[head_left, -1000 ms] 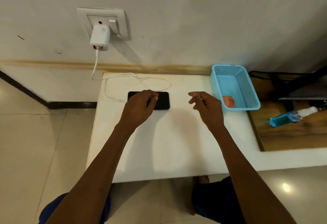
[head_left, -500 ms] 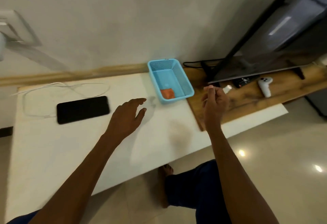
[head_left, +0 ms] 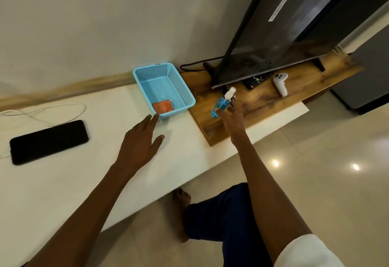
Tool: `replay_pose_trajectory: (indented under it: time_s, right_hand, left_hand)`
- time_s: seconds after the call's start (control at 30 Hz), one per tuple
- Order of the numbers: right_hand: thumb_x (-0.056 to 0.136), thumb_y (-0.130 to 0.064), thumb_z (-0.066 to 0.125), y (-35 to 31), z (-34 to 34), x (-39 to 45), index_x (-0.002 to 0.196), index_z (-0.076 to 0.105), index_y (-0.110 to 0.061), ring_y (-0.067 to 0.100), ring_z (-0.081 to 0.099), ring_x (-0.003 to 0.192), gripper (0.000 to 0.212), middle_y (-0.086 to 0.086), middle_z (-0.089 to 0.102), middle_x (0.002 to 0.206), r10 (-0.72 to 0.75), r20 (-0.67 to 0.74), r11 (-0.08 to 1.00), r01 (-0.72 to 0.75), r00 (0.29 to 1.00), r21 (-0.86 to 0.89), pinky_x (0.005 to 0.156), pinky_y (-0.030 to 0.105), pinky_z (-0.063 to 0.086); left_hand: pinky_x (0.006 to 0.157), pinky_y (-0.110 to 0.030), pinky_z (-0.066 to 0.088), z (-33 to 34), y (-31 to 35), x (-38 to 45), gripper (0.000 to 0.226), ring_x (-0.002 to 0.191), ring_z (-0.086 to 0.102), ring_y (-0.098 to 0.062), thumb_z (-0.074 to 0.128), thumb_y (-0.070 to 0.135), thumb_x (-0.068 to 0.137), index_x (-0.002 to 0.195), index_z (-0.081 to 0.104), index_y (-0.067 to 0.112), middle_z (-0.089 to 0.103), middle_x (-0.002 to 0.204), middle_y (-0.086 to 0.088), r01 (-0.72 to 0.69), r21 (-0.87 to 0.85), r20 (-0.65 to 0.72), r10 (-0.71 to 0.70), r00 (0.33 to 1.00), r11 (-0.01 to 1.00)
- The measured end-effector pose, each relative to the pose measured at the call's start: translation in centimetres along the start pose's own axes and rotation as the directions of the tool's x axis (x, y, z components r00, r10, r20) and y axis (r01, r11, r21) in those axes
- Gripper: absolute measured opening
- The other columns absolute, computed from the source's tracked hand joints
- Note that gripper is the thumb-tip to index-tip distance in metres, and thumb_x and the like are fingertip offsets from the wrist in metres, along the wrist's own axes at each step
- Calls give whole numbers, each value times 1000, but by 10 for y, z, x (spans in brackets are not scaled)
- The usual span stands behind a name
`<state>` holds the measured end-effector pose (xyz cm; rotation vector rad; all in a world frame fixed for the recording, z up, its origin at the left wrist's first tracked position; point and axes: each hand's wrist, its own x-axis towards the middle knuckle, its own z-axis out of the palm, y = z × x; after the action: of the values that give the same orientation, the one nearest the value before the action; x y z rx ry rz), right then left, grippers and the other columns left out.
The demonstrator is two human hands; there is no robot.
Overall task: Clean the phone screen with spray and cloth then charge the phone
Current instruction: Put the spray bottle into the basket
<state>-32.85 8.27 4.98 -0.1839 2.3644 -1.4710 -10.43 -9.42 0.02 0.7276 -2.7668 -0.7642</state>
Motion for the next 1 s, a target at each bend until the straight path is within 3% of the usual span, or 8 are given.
replay_pose_trajectory:
  time_s: [0.2, 0.3, 0.43, 0.57, 0.73, 0.9, 1.0]
  right_hand:
    - [97, -27, 63, 4, 4, 13, 140, 46, -16, 16, 60, 111, 47, 4, 57, 135, -97, -84, 989, 87, 992, -119, 93, 33, 53]
    - [95, -34, 64, -1, 6, 14, 138, 48, -16, 11, 60, 104, 49, 1, 61, 131, -165, -141, 981, 147, 976, -128, 85, 27, 52]
    - [93, -36, 66, -12, 14, 10, 133, 54, -15, 6, 61, 96, 47, -1, 65, 123, -265, -114, 957, 247, 957, -151, 78, 17, 50]
    - [92, -37, 67, -23, 26, 3, 130, 55, -15, 10, 62, 102, 46, 0, 65, 123, -332, -87, 934, 314, 939, -169, 90, 31, 55]
    - [91, -45, 66, -34, 48, -9, 126, 56, -24, -1, 63, 98, 42, -13, 65, 115, -397, -43, 916, 393, 917, -81, 84, 20, 53]
    - [86, -55, 66, -39, 83, -9, 114, 53, -33, 4, 64, 95, 38, -19, 63, 104, -402, 107, 904, 412, 910, -110, 86, 33, 57]
    - [87, -55, 66, -38, 102, -4, 116, 53, -28, 11, 66, 94, 42, -14, 65, 107, -376, 167, 887, 406, 911, -218, 86, 36, 58]
  left_hand:
    - [110, -47, 38, 10, 13, 8, 69, 139, 39, -32, 44, 48, 98, 156, 17, 25, 27, 159, -12, 36, 114, 35, -40, 999, 993]
    - [106, -43, 41, 9, 15, 14, 65, 133, 45, -29, 44, 47, 98, 154, 23, 22, 40, 152, -10, 41, 122, -4, -41, 999, 992]
    - [100, -40, 44, 5, 15, 23, 58, 123, 53, -27, 46, 43, 99, 150, 32, 18, 52, 140, -6, 46, 119, -36, -42, 998, 992]
    - [91, -40, 45, -3, 12, 21, 44, 112, 60, -27, 51, 44, 97, 134, 52, 19, 61, 129, -4, 40, 84, -80, -33, 996, 996]
    - [74, -33, 44, -14, 0, 2, 39, 95, 66, -25, 52, 49, 95, 123, 60, 23, 69, 112, 0, -6, 139, -81, 17, 997, 990]
    - [69, -31, 48, -29, -21, -15, 33, 83, 66, -17, 49, 53, 94, 110, 67, 30, 73, 100, 7, 0, 119, -51, 7, 999, 993]
    - [66, -25, 44, -41, -37, -29, 30, 82, 66, -11, 49, 55, 94, 104, 68, 34, 73, 99, 12, 52, 100, -40, -48, 998, 994]
